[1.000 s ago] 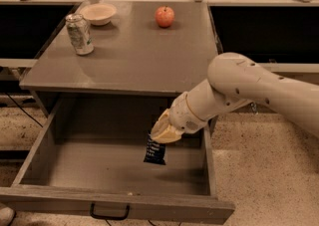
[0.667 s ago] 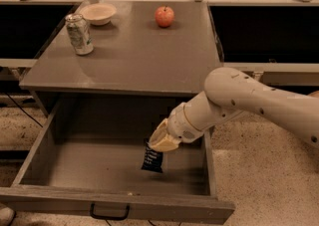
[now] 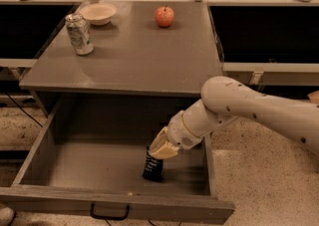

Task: Place rxbar blueberry into top drawer

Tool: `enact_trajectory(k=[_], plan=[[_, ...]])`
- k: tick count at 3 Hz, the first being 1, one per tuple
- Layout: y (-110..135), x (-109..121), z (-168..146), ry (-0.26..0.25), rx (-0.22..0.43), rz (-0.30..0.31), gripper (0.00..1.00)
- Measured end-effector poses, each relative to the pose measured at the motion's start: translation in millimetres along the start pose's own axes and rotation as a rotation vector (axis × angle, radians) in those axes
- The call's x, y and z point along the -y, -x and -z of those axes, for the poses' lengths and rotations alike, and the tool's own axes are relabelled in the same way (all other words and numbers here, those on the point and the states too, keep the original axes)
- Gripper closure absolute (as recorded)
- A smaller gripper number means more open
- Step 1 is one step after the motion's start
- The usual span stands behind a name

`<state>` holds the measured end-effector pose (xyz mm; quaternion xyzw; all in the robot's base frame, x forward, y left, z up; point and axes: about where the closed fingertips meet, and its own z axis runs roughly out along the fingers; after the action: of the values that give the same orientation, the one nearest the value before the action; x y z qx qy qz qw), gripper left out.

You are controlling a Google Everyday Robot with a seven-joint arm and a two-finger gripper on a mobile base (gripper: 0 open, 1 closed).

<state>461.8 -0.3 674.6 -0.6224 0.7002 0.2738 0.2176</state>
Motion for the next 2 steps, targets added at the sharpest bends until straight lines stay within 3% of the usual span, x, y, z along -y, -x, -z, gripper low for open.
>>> enact_trajectory(k=[2], plan=[[-0.2,-0.3,-2.7,0.032,-0.008,-0.013,1.0]])
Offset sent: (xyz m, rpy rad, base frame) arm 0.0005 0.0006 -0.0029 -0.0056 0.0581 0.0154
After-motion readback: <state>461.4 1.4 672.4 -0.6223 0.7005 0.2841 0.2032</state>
